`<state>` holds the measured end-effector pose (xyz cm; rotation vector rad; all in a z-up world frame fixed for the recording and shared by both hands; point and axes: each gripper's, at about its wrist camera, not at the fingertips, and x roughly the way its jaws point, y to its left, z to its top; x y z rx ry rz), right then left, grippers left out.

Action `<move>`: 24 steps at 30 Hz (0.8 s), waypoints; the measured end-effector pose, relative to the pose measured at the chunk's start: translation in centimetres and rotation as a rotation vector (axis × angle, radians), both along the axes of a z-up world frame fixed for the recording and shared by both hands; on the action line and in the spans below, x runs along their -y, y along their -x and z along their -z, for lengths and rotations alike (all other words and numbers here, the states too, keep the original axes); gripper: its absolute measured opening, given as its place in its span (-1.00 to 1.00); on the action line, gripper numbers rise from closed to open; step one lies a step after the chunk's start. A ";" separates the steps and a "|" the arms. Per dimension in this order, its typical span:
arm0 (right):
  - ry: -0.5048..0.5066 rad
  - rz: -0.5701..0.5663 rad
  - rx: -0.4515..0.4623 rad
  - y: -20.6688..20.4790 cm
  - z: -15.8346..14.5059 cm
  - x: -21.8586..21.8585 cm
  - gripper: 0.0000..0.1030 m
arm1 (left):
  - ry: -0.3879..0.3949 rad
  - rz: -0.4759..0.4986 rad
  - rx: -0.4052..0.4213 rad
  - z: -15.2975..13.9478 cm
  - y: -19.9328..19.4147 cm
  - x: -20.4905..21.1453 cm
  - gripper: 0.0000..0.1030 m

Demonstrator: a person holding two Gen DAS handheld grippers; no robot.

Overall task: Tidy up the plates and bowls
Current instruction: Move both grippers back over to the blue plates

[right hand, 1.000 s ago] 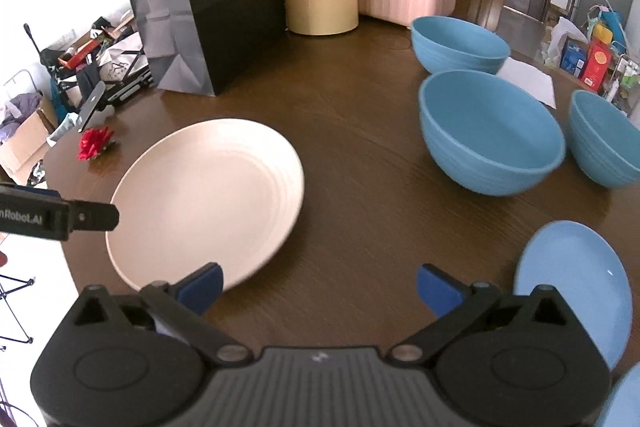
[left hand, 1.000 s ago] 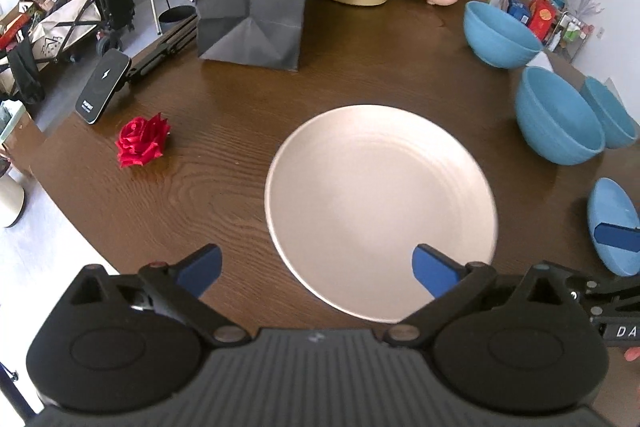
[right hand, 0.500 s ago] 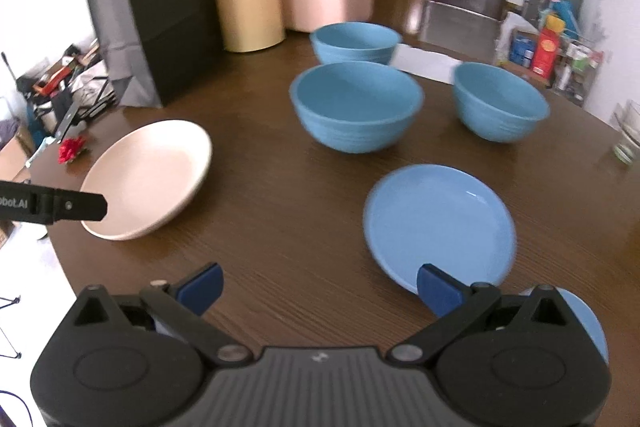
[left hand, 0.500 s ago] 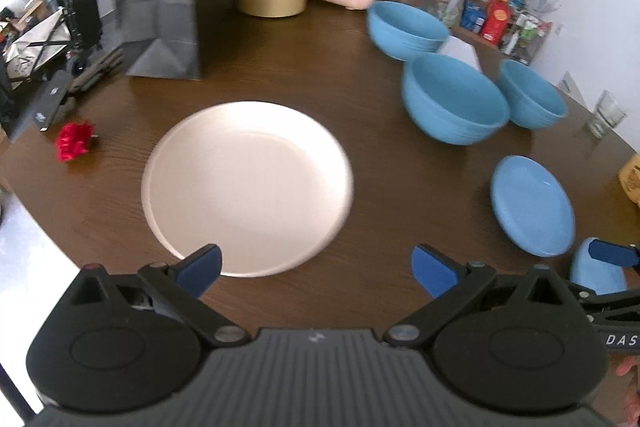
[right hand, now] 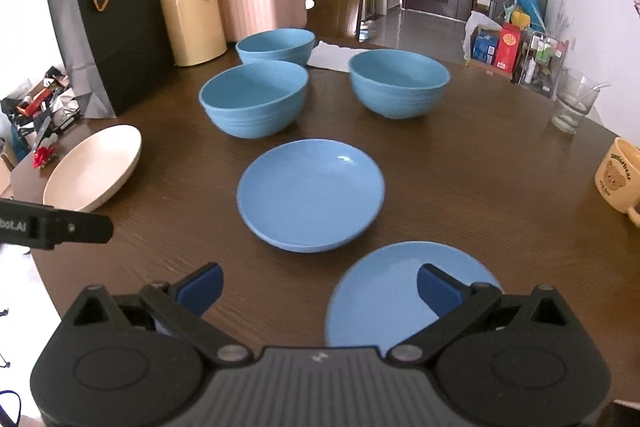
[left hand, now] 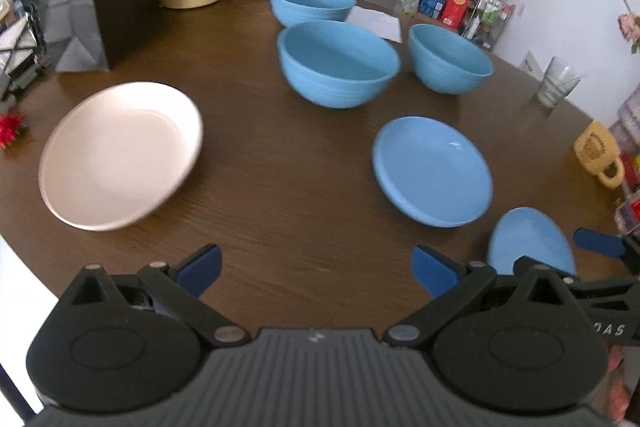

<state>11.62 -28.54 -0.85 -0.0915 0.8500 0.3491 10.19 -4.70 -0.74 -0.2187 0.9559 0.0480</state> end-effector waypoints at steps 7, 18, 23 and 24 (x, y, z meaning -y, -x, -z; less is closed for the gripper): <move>0.010 0.035 0.005 -0.1 0.4 4.8 1.00 | 0.033 -0.011 -0.003 1.1 0.2 4.7 1.00; 0.016 0.064 -0.011 -0.4 2.4 9.6 1.00 | 0.040 0.003 -0.027 3.2 -0.3 10.6 1.00; 0.009 0.081 -0.017 -0.7 3.2 11.5 0.97 | 0.047 -0.015 -0.028 3.8 -0.6 12.3 1.00; 0.003 0.077 -0.020 -0.8 3.3 11.8 0.95 | 0.047 -0.023 -0.029 3.9 -0.7 12.5 1.00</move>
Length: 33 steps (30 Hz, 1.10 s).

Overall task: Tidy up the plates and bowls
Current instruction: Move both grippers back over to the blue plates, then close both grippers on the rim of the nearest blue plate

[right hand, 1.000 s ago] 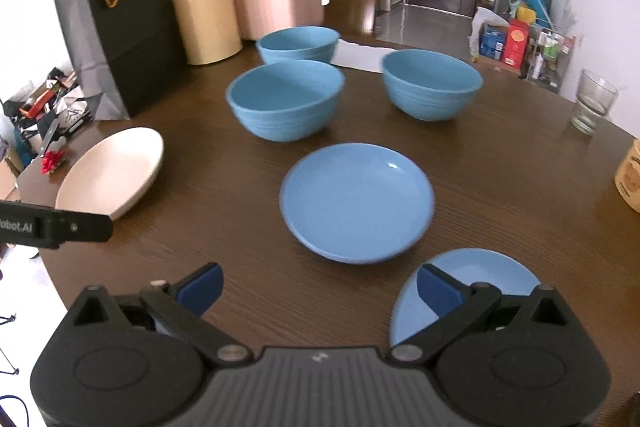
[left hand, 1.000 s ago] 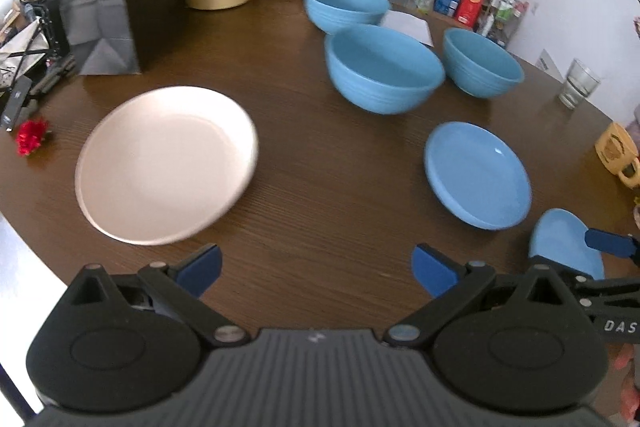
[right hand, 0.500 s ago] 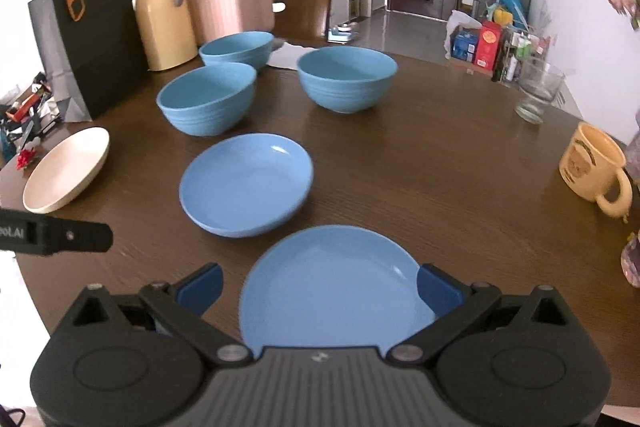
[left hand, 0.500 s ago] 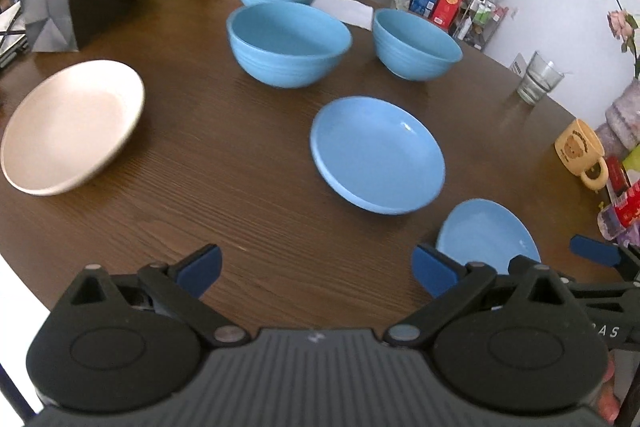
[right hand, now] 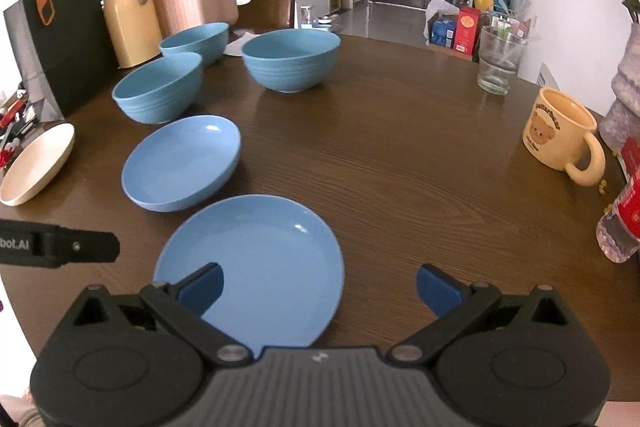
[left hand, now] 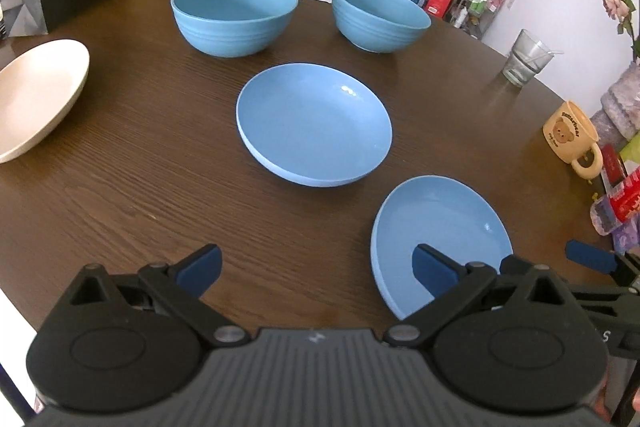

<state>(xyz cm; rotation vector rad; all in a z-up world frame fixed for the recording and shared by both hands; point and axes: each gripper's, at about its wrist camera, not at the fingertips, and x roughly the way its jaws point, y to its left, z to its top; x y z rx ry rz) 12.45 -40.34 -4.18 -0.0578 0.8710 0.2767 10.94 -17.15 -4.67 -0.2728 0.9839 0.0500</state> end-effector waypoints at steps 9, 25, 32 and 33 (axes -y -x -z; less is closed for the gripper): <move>-0.041 -0.007 -0.026 -1.5 1.6 1.4 0.80 | 0.015 -0.043 -0.003 1.2 -1.2 1.7 0.96; -0.131 -0.011 -0.091 -2.9 3.8 2.7 -0.07 | -0.004 -0.042 -0.057 3.2 -2.4 3.0 0.18; -0.162 -0.003 -0.128 -3.7 4.6 2.8 -0.41 | 0.004 -0.038 -0.092 4.0 -3.1 3.3 -0.01; -0.165 -0.003 -0.130 -3.7 4.7 2.8 -0.42 | 0.006 -0.038 -0.097 4.1 -3.2 3.4 -0.02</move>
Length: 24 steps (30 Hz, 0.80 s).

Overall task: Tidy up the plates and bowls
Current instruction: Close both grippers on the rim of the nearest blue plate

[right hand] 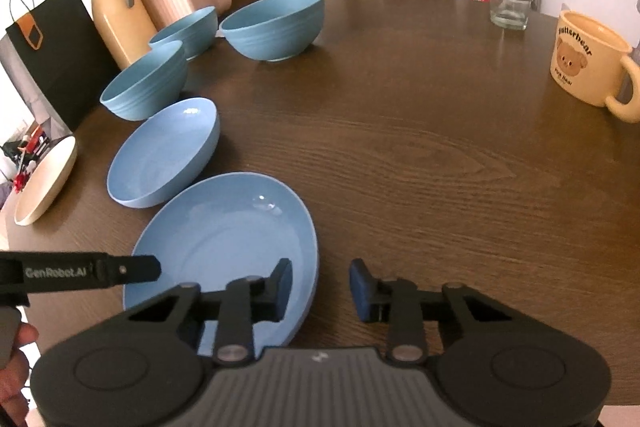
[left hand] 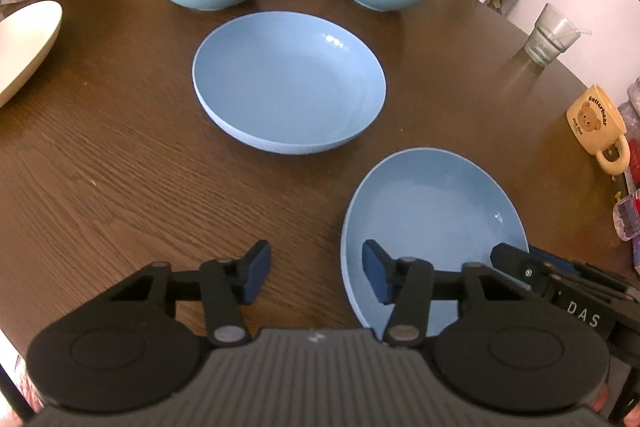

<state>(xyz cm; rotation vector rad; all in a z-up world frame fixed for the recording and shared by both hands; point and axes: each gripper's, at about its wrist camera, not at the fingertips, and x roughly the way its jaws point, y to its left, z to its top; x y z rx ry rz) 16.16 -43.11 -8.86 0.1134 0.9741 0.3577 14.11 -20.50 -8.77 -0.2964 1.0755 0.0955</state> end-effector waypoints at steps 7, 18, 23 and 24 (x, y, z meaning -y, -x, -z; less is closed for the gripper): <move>-0.039 -0.003 -0.005 -0.1 0.4 0.0 -0.77 | 0.035 -0.008 0.005 0.3 0.1 -0.5 -0.48; -0.063 -0.013 0.001 0.1 1.0 -0.4 -0.83 | 0.067 -0.010 0.019 0.4 0.4 -0.8 -0.66; -0.061 -0.019 0.012 0.3 1.0 -0.6 -0.83 | 0.073 0.003 0.023 0.4 0.5 -0.8 -0.81; -0.067 -0.019 0.012 0.3 1.0 -0.7 -0.83 | 0.068 0.009 0.025 0.3 0.5 -0.7 -0.83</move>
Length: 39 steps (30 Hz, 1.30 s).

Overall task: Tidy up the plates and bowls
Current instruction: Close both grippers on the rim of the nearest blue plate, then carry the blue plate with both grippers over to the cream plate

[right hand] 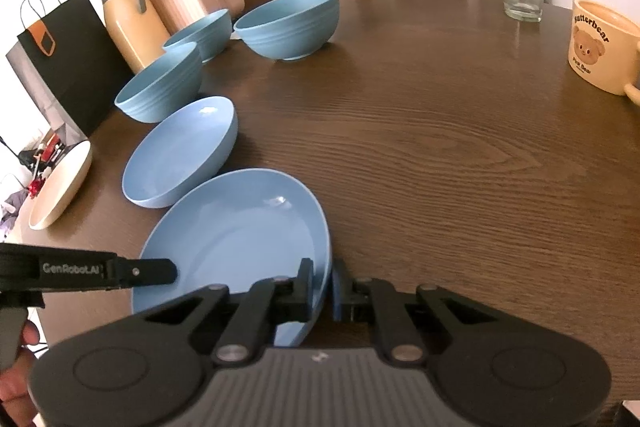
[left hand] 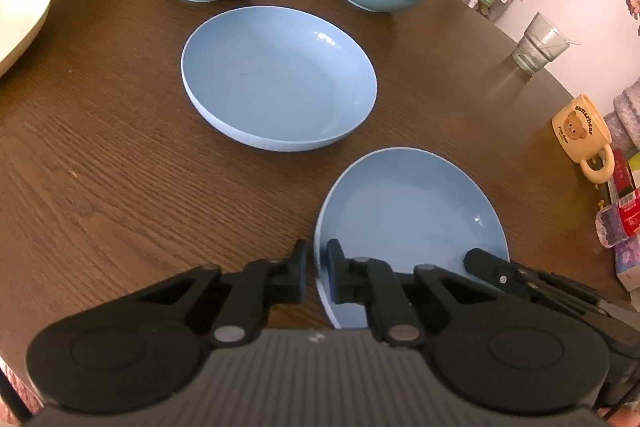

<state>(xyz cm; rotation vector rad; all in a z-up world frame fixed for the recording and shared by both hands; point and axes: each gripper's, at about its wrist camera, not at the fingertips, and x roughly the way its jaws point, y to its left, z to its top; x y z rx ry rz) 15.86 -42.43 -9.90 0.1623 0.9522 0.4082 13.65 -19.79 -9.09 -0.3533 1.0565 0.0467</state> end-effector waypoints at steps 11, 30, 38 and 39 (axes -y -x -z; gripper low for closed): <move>0.009 0.004 0.016 0.8 -0.1 -0.2 -0.83 | -0.014 0.033 0.031 -0.6 0.2 -0.3 -0.84; 0.029 -0.008 0.066 2.2 -3.2 -4.1 -0.83 | 0.019 0.008 0.067 -2.5 1.7 -4.3 -0.84; 0.041 -0.036 0.090 2.8 -4.7 -7.4 -0.83 | 0.032 -0.024 0.092 -3.6 2.6 -7.5 -0.84; 0.042 -0.039 0.092 2.9 -4.8 -7.8 -0.83 | 0.034 -0.029 0.095 -3.8 2.6 -8.0 -0.84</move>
